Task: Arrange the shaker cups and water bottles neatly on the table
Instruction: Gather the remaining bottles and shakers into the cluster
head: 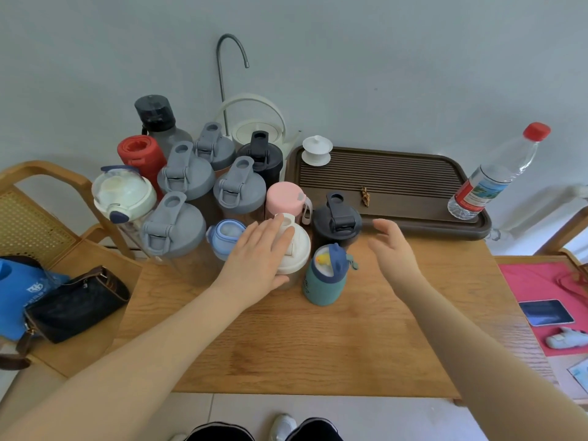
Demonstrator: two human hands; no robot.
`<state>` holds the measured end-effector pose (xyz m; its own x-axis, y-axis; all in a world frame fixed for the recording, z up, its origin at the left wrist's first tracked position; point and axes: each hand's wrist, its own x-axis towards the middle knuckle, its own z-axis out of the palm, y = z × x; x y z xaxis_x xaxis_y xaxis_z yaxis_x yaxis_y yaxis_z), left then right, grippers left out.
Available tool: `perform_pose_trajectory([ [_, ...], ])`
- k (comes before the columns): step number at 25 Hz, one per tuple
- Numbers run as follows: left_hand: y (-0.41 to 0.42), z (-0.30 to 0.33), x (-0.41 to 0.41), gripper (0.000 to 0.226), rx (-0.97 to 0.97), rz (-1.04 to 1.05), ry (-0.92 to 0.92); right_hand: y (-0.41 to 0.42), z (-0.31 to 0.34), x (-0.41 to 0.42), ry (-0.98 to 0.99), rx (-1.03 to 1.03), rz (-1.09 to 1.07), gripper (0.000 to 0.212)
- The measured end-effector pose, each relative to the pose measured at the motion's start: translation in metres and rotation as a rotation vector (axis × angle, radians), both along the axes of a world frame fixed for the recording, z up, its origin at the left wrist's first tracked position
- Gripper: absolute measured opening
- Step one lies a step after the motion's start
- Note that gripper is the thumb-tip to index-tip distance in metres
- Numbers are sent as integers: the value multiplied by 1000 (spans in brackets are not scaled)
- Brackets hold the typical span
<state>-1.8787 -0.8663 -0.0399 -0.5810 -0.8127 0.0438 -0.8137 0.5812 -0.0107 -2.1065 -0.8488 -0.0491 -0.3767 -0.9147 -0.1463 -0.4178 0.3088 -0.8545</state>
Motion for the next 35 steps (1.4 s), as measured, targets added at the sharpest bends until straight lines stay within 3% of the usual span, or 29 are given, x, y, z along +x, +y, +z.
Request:
perform_pose_trajectory([
  [4, -7, -4, -7, 84, 32, 6, -18, -5, -10, -8, -185, 341, 448, 114],
  [7, -8, -3, -8, 84, 70, 12, 8, -6, -21, 0, -186, 358, 495, 130],
  [15, -10, -2, -6, 84, 84, 1, 23, 0, -36, 21, -168, 204, 407, 133],
  [21, -11, -5, -3, 87, 62, -23, 15, 22, -58, 33, -35, 175, 275, 134],
  [23, -11, -6, -2, 88, 61, -35, 11, 28, -64, 39, -30, 167, 240, 125],
  [28, -11, -10, -2, 86, 33, -18, 48, 24, -71, 47, 91, 112, 157, 79],
  [30, -10, -10, -2, 86, 44, -12, 51, 22, -71, 47, 60, 124, 168, 85],
  [32, -8, -8, 2, 87, 66, -20, 76, 25, -67, 45, 37, 70, 172, 105],
  [35, 0, 1, 22, 72, -46, -81, 243, 30, -42, 46, 214, -239, 115, 100],
])
